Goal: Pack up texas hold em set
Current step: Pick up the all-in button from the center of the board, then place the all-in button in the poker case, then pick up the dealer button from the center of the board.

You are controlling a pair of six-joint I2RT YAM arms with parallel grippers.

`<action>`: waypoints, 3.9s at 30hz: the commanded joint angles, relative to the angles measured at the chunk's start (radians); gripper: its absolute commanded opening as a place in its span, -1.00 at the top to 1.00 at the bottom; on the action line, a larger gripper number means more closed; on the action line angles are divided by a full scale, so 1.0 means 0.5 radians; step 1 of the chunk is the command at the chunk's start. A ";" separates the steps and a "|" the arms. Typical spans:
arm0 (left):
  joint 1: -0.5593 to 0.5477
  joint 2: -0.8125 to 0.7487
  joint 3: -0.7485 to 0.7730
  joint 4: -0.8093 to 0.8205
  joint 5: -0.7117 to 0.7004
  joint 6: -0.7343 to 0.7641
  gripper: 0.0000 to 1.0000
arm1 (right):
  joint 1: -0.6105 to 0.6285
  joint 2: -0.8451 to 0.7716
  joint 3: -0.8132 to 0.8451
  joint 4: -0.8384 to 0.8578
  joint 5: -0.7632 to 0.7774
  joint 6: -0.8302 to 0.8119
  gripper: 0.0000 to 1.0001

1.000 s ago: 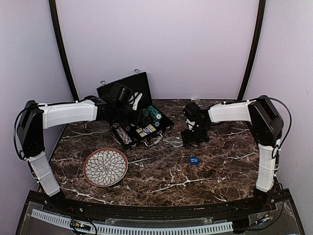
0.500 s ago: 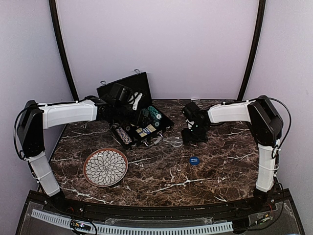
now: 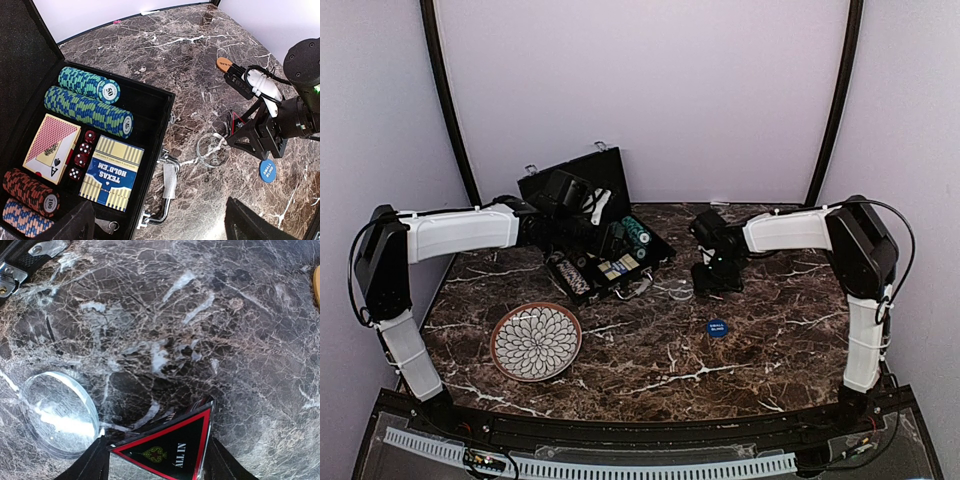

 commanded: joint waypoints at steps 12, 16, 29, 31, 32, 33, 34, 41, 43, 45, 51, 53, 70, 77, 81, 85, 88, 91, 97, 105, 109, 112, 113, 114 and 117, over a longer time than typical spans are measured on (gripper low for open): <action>0.017 -0.181 -0.140 0.084 -0.185 -0.081 -0.85 | 0.143 -0.112 0.327 -0.009 0.171 -0.129 -0.01; 0.048 -0.285 -0.234 0.114 -0.309 -0.141 -0.85 | 0.187 -0.005 0.562 0.061 0.017 -0.194 -0.01; 0.294 -0.676 -0.594 0.223 -0.302 -0.262 -0.87 | 0.307 0.494 1.235 0.274 -0.271 -0.277 -0.03; 0.305 -0.696 -0.608 0.202 -0.295 -0.243 -0.87 | 0.325 0.580 1.336 0.284 -0.345 -0.277 -0.03; 0.309 -0.704 -0.608 0.193 -0.295 -0.233 -0.87 | 0.334 0.625 1.408 0.284 -0.362 -0.273 -0.03; 0.310 -0.707 -0.611 0.178 -0.293 -0.229 -0.87 | 0.343 0.669 1.458 0.280 -0.372 -0.271 -0.03; 0.314 -0.713 -0.614 0.173 -0.295 -0.220 -0.87 | 0.350 0.725 1.514 0.262 -0.380 -0.268 -0.03; 0.318 -0.767 -0.654 0.150 -0.311 -0.177 -0.90 | 0.360 0.902 1.661 0.211 -0.379 -0.244 -0.05; 0.320 -0.781 -0.662 0.153 -0.314 -0.169 -0.91 | 0.360 0.925 1.664 0.213 -0.383 -0.242 -0.09; 0.321 -0.790 -0.668 0.153 -0.313 -0.164 -0.92 | 0.359 0.945 1.668 0.209 -0.391 -0.239 -0.12; 0.319 -0.788 -0.677 0.159 -0.281 -0.140 -0.97 | 0.359 0.936 1.661 0.211 -0.440 -0.239 -0.45; 0.320 -0.786 -0.685 0.168 -0.256 -0.136 -0.97 | 0.358 0.899 1.635 0.230 -0.439 -0.243 -0.57; 0.130 -0.392 -0.463 0.362 0.246 -0.059 -0.98 | 0.056 -0.227 0.394 0.740 -0.405 -0.214 -0.97; -0.095 0.021 -0.104 0.290 0.150 0.036 -0.97 | -0.193 -0.631 -0.169 0.828 -0.149 -0.154 -0.97; -0.233 0.301 0.186 0.160 0.070 0.144 -0.97 | -0.299 -0.694 -0.299 0.689 -0.021 -0.112 -0.97; -0.339 0.597 0.515 -0.008 -0.001 0.266 -0.96 | -0.337 -0.724 -0.389 0.624 0.030 -0.123 -0.97; -0.398 0.837 0.771 -0.131 -0.061 0.367 -0.96 | -0.354 -0.736 -0.432 0.582 0.099 -0.109 -0.97; -0.443 1.004 0.958 -0.222 -0.122 0.432 -0.96 | -0.378 -0.762 -0.484 0.580 0.118 -0.110 -0.97; -0.465 1.289 1.247 -0.389 -0.266 0.443 -0.97 | -0.404 -0.833 -0.567 0.600 0.098 -0.117 -0.97; -0.467 1.398 1.316 -0.435 -0.266 0.418 -0.90 | -0.431 -0.896 -0.643 0.614 0.091 -0.126 -0.97; -0.465 1.403 1.300 -0.449 -0.201 0.391 -0.70 | -0.434 -0.906 -0.653 0.615 0.088 -0.119 -0.97; -0.467 1.405 1.296 -0.471 -0.142 0.371 -0.45 | -0.433 -0.906 -0.654 0.615 0.088 -0.120 -0.97; -0.468 1.402 1.295 -0.482 -0.126 0.360 -0.40 | -0.433 -0.904 -0.654 0.615 0.084 -0.120 -0.97; -0.468 1.401 1.294 -0.485 -0.123 0.356 -0.31 | -0.435 -0.903 -0.654 0.618 0.078 -0.118 -0.97; -0.468 1.375 1.283 -0.486 -0.124 0.357 -0.16 | -0.433 -0.898 -0.651 0.618 0.059 -0.113 -0.97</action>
